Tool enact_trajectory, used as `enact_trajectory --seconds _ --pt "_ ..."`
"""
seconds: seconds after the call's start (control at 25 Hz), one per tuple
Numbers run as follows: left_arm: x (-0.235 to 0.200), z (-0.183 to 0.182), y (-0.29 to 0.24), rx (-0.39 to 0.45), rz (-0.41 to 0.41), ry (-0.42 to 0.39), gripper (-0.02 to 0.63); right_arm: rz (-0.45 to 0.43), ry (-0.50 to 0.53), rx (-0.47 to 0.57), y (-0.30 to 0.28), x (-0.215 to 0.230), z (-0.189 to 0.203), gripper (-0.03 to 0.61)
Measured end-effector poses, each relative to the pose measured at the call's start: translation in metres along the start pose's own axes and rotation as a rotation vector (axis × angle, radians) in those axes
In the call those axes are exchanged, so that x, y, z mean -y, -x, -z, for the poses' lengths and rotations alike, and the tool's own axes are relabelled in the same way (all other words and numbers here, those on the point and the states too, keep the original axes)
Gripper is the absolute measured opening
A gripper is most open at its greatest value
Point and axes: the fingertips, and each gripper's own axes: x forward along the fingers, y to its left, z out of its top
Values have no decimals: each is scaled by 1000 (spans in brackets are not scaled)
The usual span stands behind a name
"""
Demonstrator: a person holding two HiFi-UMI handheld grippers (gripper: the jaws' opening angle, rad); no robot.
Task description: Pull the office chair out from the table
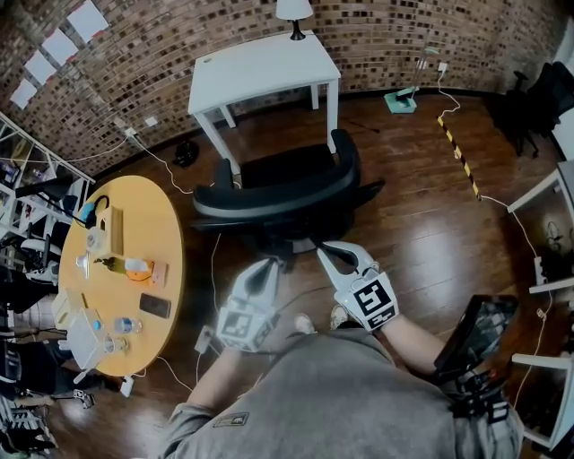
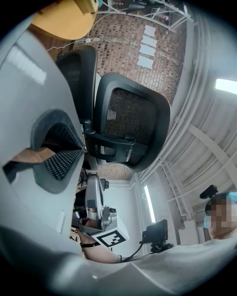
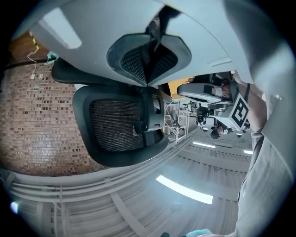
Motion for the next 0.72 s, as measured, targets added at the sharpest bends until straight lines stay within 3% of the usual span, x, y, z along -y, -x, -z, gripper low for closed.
enact_trajectory --seconds 0.72 --pt "-18 -5 -12 -1 -21 13 2 0 8 -38 -12 8 4 12"
